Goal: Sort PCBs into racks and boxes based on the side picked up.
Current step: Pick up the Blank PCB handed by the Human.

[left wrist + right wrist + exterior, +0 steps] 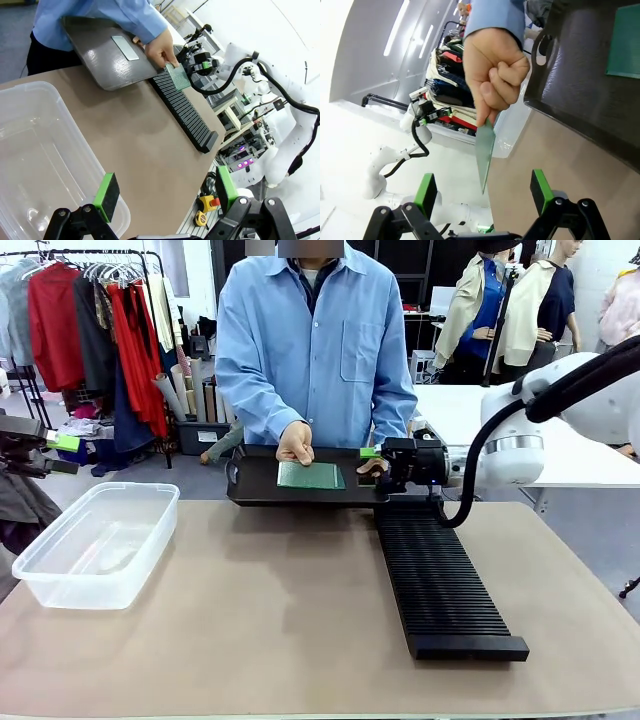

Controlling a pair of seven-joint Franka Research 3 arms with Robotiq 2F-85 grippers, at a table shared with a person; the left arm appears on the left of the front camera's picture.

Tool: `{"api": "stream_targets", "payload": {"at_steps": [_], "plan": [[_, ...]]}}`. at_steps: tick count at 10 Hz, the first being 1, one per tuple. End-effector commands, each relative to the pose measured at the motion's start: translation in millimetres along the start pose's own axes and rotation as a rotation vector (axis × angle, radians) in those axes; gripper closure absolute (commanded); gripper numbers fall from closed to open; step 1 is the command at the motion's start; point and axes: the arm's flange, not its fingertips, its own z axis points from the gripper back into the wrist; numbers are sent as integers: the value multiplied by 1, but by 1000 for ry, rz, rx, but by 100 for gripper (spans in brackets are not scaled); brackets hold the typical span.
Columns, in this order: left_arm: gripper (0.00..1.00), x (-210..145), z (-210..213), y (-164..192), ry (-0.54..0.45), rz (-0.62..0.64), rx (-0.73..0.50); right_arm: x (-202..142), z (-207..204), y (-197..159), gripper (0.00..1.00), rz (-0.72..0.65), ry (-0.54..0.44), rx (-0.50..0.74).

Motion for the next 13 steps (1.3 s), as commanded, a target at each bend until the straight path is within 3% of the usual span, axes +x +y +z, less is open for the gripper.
{"api": "stream_targets", "payload": {"at_steps": [1,4,10,13], "plan": [[0,0,1,-1,-5,-1,-4,16,-18,-6,0,-37,12,-39],[0,0,1,-1,-5,-1,-4,17,-53,-6,0,-39,74,-40],[0,0,1,-1,-5,-1,-4,24,-62,-9,0,-63,88,63],[0,0,1,-1,-5,-1,-4,27,-66,-12,16,-77,83,83]]}}
